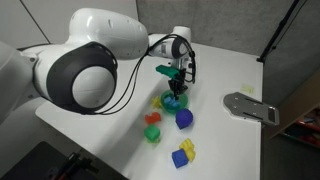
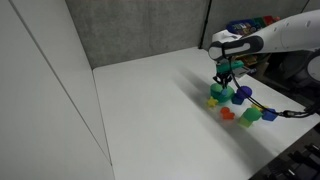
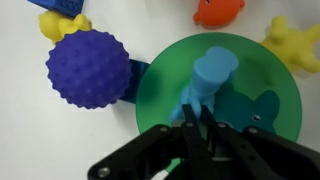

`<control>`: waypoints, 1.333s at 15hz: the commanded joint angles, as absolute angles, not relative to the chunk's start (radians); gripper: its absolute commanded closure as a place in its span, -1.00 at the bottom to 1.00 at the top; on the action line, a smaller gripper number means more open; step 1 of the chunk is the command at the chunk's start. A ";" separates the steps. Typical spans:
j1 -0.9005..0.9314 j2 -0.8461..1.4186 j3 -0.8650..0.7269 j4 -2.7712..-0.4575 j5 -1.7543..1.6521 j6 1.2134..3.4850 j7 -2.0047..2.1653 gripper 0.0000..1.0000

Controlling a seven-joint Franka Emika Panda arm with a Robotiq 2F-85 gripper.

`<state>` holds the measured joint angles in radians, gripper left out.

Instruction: Remove the blue toy from the bowl, then put the yellow toy in the bowl

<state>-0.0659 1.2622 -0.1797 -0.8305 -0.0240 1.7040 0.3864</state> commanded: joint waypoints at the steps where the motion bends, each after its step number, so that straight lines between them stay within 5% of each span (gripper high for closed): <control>1: -0.058 1.218 -0.172 -0.814 -0.013 1.655 0.393 0.92; 20: 0.066 1.060 -0.025 -0.900 0.052 1.764 0.322 0.92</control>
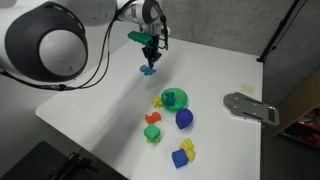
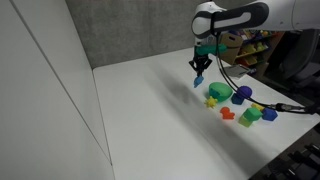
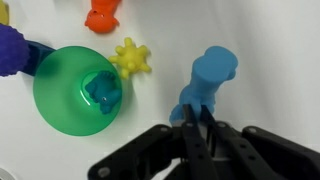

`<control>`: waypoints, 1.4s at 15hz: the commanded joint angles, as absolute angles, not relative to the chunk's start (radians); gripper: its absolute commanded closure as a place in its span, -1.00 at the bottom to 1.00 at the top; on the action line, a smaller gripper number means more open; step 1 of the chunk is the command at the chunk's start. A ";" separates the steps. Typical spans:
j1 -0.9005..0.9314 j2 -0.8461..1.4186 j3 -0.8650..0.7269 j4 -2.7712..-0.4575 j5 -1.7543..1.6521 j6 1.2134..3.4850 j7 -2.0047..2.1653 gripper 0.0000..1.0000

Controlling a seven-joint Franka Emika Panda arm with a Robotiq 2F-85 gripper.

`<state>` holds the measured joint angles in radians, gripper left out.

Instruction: Remove the blue toy from the bowl, then put the yellow toy in the bowl

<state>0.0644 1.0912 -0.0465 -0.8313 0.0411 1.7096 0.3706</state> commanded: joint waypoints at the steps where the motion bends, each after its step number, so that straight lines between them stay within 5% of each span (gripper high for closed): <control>1: 0.069 1.050 -0.020 -0.933 0.049 1.792 0.310 0.92; 11: 0.065 0.897 0.000 -1.338 0.045 2.046 0.168 0.88; 12: 0.066 0.872 0.000 -1.383 0.042 2.065 0.156 0.49; 13: 0.066 0.847 -0.001 -1.426 0.040 2.082 0.147 0.31; 21: 0.058 0.673 -0.040 -1.640 0.029 2.088 0.176 -0.91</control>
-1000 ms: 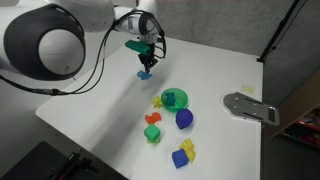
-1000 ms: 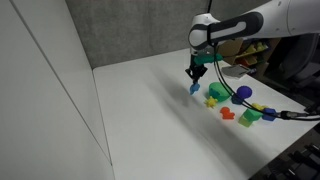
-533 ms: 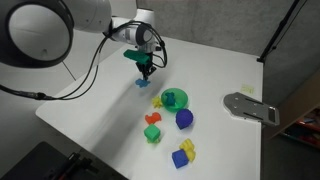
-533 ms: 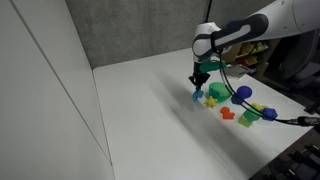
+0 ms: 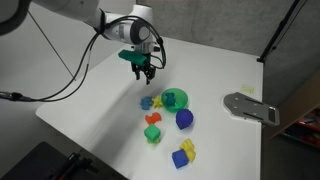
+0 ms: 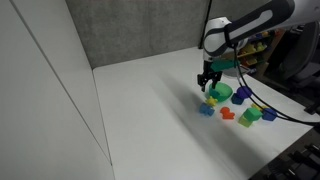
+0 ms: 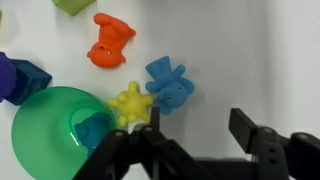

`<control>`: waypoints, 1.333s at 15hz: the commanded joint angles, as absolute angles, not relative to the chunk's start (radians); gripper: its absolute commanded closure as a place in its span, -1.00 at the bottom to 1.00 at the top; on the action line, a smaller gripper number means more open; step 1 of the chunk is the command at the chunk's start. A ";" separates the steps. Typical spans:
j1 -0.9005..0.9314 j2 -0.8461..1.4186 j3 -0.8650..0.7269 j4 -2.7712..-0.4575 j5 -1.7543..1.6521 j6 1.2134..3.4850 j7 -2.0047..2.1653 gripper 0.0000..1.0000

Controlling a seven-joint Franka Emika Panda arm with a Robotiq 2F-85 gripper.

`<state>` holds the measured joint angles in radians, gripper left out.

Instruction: Remove the blue toy from the bowl, then put the yellow toy in the bowl

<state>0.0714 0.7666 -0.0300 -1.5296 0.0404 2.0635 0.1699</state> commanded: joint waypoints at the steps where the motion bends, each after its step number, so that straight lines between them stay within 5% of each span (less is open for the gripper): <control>1: 0.055 0.661 -0.049 -1.652 0.027 2.087 0.182 -0.99; 20: 0.011 0.761 -0.093 -1.757 0.143 2.456 0.402 -1.00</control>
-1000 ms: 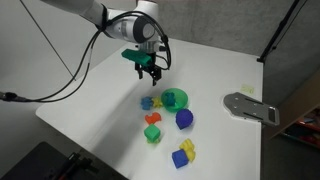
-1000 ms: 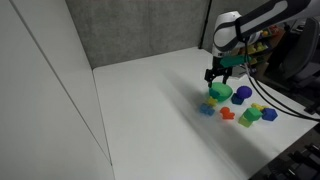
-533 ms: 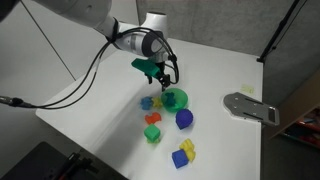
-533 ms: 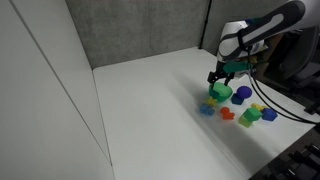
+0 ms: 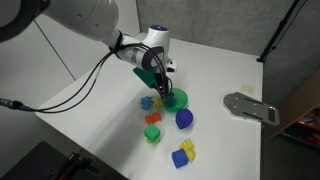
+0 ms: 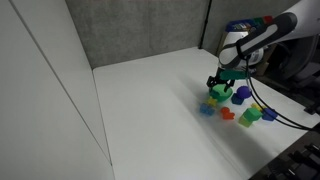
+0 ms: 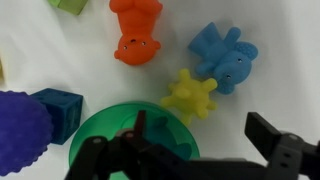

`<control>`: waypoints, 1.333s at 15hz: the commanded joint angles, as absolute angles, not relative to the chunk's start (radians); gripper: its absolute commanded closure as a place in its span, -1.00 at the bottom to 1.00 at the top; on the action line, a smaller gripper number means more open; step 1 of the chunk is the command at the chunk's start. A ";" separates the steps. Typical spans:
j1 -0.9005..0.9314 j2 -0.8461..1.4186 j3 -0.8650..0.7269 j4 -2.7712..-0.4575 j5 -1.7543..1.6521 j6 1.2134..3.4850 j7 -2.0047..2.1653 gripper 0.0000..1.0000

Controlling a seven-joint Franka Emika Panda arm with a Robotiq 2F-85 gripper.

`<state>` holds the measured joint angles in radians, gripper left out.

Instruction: Remove the blue toy from the bowl, then put the yellow toy in the bowl

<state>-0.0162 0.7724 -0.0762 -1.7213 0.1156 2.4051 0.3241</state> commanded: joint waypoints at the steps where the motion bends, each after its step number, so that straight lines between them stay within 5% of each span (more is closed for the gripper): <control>1: 0.021 0.768 -0.098 -1.758 0.146 2.467 0.433 -1.00; 20: 0.091 0.901 -0.147 -1.731 0.146 2.621 0.683 -1.00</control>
<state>0.0815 0.8778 -0.1412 -1.7515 0.1284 2.5858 0.6728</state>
